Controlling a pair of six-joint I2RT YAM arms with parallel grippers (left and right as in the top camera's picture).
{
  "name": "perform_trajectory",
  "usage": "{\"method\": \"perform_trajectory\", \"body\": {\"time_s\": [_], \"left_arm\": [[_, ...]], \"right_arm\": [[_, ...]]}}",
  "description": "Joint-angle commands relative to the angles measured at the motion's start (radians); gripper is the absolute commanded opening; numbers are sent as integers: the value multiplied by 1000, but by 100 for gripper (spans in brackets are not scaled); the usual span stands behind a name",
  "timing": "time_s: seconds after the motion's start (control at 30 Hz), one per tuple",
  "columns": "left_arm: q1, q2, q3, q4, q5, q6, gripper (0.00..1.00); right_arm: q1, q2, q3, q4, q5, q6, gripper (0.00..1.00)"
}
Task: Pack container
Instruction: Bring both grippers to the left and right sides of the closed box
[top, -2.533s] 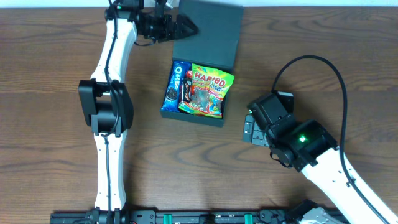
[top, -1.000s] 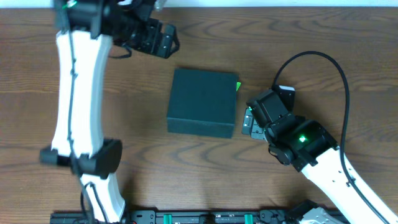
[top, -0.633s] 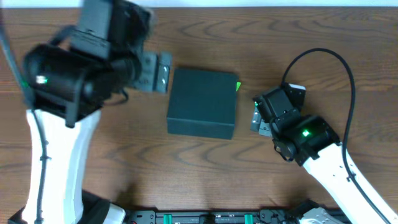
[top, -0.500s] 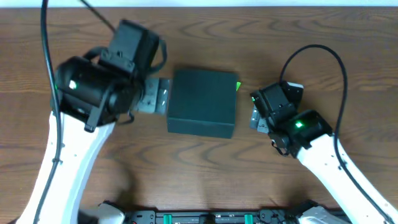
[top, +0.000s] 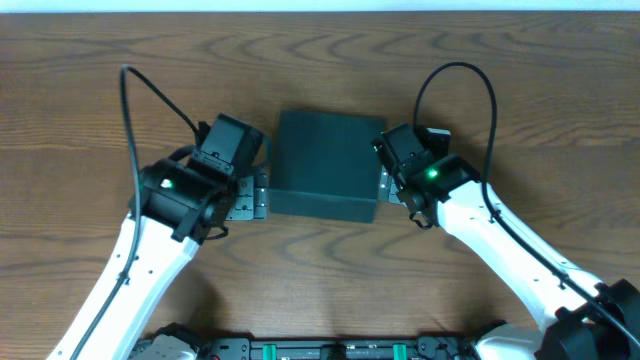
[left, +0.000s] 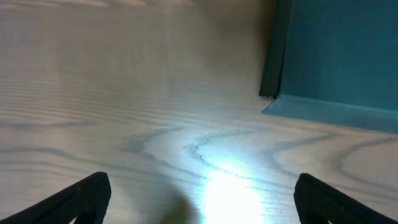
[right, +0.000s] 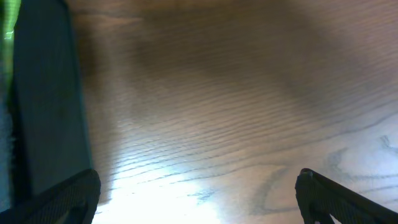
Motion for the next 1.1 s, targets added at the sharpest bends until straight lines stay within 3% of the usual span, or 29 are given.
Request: {"method": "perform_trajectory", "body": {"time_s": [0.0, 0.6, 1.07], "left_arm": [[9, -8, -58, 34, 21, -27, 95], [9, -8, -113, 98, 17, -29, 95], [48, -8, -124, 46, -95, -61, 95]], "right_arm": [[10, -8, 2, 4, 1, -12, 99], [43, -10, 2, 76, -252, -28, 99], [98, -12, 112, 26, -258, -57, 99]]}}
